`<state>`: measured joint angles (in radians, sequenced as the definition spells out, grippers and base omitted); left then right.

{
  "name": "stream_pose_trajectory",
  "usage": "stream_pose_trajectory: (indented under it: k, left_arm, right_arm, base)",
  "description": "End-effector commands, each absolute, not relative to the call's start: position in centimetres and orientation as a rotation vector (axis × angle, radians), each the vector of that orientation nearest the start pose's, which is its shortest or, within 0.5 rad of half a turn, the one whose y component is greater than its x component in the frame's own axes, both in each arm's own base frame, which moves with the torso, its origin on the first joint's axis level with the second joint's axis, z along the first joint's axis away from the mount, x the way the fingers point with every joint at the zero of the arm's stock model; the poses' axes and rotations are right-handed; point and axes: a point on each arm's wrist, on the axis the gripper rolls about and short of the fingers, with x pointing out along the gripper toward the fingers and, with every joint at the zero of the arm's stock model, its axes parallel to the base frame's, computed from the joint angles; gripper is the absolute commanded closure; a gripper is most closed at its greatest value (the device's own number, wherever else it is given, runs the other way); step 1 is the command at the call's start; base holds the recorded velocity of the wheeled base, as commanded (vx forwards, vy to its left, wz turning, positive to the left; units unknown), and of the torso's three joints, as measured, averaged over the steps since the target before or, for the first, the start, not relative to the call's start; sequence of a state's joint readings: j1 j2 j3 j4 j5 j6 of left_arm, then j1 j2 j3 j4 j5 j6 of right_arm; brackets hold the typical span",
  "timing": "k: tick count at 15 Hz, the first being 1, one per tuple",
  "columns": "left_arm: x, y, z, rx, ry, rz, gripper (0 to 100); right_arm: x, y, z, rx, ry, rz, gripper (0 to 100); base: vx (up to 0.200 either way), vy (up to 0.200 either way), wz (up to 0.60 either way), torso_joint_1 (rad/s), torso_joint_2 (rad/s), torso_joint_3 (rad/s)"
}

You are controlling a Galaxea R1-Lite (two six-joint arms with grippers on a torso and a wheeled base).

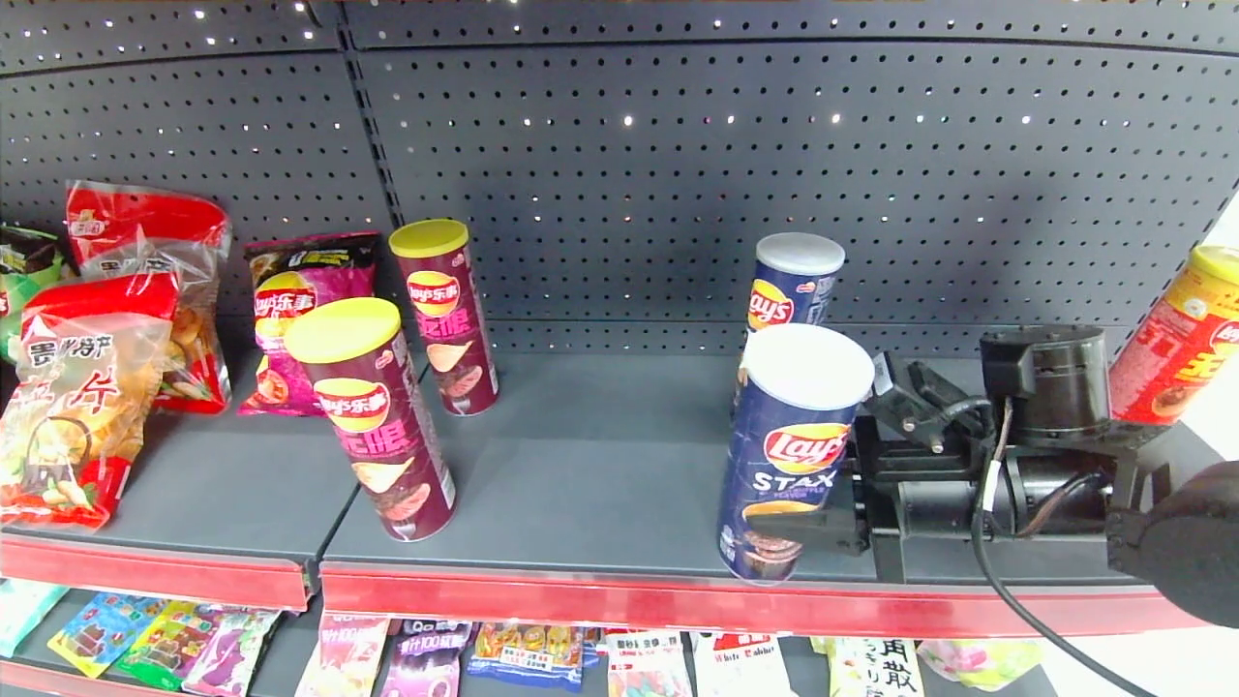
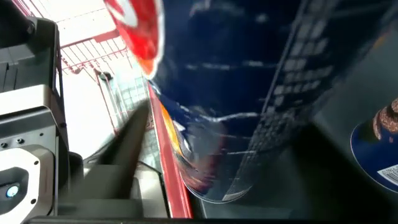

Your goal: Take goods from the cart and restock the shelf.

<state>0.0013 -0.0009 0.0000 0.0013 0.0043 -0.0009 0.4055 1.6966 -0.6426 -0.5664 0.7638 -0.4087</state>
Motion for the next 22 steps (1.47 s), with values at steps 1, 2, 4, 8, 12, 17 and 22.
stream_pose_trajectory:
  k: [1, 2, 4, 8, 12, 17, 22]
  left_arm:
    - [-2.3, 0.0, 7.5, 0.0, 0.002, 0.006, 0]
    - [-2.3, 0.0, 7.5, -0.002, 0.002, 0.006, 0]
    - [-2.3, 0.0, 7.5, -0.002, 0.002, 0.006, 0]
    - [-2.3, 0.0, 7.5, -0.002, 0.002, 0.006, 0]
    - [-2.3, 0.0, 7.5, 0.0, 0.002, 0.006, 0]
    - [-2.3, 0.0, 7.5, -0.002, 0.002, 0.006, 0]
    - [-2.3, 0.0, 7.5, 0.0, 0.002, 0.006, 0]
  right_arm:
    - [24.5, 12.2, 13.7, -0.261, 0.271, 1.231, 100]
    - [24.3, 12.1, 13.8, -0.263, 0.267, 1.23, 100]
    - [23.9, 11.8, 14.1, -0.27, 0.255, 1.217, 100]
    - [23.2, 11.0, 14.0, -0.274, 0.269, 1.175, 100]
    - [23.1, 10.6, 14.0, -0.278, 0.276, 1.148, 100]
    - [23.2, 10.8, 13.8, -0.278, 0.28, 1.157, 100]
    - [23.1, 11.0, 13.8, -0.278, 0.28, 1.165, 100]
  base:
    - [0.0, 0.0, 0.0, 0.0, 0.0, 0.0]
    - [0.0, 0.0, 0.0, 0.0, 0.0, 0.0]
    - [0.0, 0.0, 0.0, 0.0, 0.0, 0.0]
    - [0.0, 0.0, 0.0, 0.0, 0.0, 0.0]
    - [0.0, 0.0, 0.0, 0.0, 0.0, 0.0]
    - [0.0, 0.0, 0.0, 0.0, 0.0, 0.0]
    - [0.0, 0.0, 0.0, 0.0, 0.0, 0.0]
